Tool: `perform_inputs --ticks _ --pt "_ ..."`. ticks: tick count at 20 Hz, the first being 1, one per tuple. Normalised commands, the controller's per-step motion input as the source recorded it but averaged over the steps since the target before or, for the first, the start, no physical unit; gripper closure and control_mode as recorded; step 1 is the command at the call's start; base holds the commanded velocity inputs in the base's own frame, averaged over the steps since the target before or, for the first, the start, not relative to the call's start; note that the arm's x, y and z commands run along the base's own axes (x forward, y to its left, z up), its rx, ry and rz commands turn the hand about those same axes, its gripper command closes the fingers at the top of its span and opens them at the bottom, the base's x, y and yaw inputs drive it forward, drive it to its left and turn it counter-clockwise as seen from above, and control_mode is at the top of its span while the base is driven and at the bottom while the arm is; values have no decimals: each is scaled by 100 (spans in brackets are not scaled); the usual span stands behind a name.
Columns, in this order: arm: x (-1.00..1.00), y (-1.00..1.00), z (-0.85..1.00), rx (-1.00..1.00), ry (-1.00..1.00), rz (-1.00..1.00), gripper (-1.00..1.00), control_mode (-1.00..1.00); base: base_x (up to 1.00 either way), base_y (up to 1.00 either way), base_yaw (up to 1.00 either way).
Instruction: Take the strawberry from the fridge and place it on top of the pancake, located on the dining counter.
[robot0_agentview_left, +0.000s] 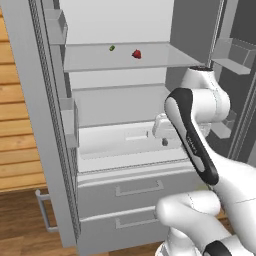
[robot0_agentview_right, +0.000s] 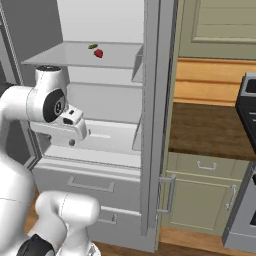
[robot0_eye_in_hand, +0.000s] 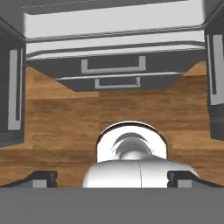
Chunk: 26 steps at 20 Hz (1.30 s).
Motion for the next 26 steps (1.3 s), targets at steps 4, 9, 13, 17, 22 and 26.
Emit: perform_inputs --ticks 4,9,13,17,22,26 --pt "-53 -20 -15 -16 -17 25 -100 -100 0 0 0" --pt "-28 0 -12 -3 -12 10 -100 -100 0 0 0" --pt "-5 -1 -14 2 -1 0 -100 -100 0 0 0" --pt "0 0 0 0 0 0 -100 -100 0 0 0" --pt "3 9 0 0 -1 -1 -100 -100 0 0 0" --pt "3 9 0 0 -2 -1 -100 100 25 31 -3"
